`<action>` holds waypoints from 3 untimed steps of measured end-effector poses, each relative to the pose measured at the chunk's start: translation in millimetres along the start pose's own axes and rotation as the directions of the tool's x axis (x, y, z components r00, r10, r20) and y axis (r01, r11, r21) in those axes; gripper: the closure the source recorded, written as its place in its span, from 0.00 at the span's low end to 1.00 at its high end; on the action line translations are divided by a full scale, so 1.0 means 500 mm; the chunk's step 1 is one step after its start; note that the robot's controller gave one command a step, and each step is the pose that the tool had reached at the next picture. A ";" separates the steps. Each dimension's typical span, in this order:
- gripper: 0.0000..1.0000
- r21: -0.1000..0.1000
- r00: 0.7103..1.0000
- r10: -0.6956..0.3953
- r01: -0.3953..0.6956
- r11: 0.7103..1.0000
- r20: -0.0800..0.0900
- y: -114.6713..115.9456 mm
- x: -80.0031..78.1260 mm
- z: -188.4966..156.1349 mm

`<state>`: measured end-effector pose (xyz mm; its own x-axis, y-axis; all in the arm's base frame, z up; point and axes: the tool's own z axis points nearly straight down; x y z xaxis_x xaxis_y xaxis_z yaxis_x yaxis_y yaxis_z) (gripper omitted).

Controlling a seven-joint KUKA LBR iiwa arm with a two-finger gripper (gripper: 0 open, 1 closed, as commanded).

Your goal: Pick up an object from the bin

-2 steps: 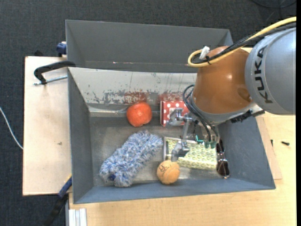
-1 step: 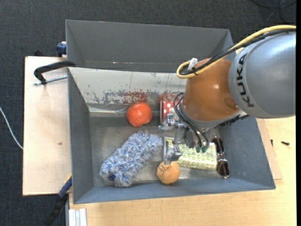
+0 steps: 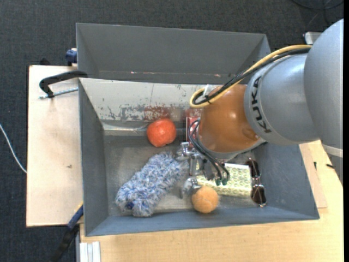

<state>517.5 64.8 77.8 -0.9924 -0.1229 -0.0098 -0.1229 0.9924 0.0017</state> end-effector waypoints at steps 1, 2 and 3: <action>1.00 -0.002 0.984 0.179 -0.179 0.984 -0.005 0.116 -0.007 0.008; 1.00 -0.002 0.984 0.180 -0.180 0.984 -0.005 0.116 -0.007 0.008; 1.00 0.000 0.976 0.216 -0.216 0.976 -0.002 0.143 -0.053 -0.298</action>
Offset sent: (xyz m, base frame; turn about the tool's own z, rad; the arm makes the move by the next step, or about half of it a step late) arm 0.0000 0.0000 0.0000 0.0000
